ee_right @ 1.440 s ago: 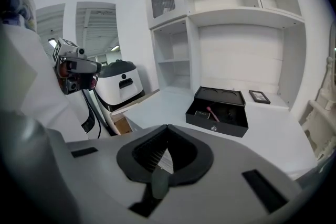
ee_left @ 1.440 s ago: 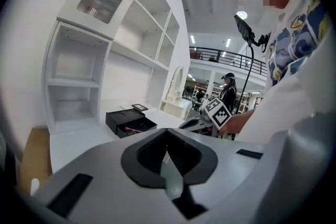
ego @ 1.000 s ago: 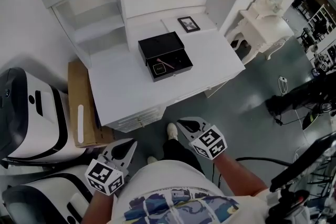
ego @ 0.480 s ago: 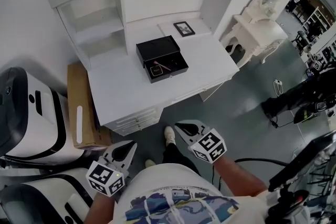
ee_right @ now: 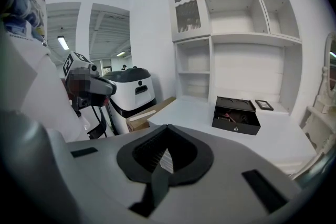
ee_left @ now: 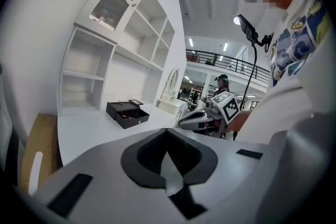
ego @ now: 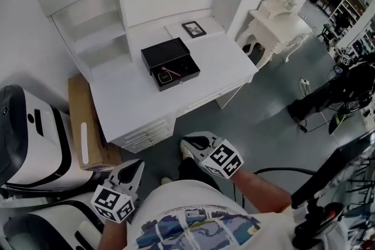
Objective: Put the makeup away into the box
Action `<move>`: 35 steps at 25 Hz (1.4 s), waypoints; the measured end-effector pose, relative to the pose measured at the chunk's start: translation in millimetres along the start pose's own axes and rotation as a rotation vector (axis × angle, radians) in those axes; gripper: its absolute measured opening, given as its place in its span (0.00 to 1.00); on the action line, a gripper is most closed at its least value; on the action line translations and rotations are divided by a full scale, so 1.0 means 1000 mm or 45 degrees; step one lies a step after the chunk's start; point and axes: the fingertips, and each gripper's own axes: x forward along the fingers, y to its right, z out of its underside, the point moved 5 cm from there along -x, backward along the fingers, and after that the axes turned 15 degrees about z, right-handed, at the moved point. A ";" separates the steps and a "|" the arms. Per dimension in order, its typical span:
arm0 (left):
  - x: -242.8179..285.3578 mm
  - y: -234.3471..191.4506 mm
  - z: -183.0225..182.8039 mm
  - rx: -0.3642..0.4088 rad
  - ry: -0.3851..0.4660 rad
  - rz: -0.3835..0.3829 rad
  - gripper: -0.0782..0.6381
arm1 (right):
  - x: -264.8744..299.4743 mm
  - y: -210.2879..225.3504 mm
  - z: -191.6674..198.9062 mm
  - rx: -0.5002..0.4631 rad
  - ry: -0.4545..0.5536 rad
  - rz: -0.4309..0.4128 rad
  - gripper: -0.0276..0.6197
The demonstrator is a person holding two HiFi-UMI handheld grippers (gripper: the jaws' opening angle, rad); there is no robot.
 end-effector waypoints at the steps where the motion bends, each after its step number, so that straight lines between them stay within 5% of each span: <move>1: -0.001 0.000 0.000 -0.003 0.001 -0.001 0.13 | 0.000 -0.002 0.000 -0.002 -0.003 -0.005 0.08; 25: 0.002 -0.001 0.004 -0.006 -0.032 0.020 0.13 | -0.001 -0.015 0.002 -0.042 -0.029 -0.048 0.08; 35: 0.008 -0.012 0.006 -0.033 -0.042 0.007 0.13 | 0.015 0.010 0.008 -0.056 -0.055 -0.003 0.08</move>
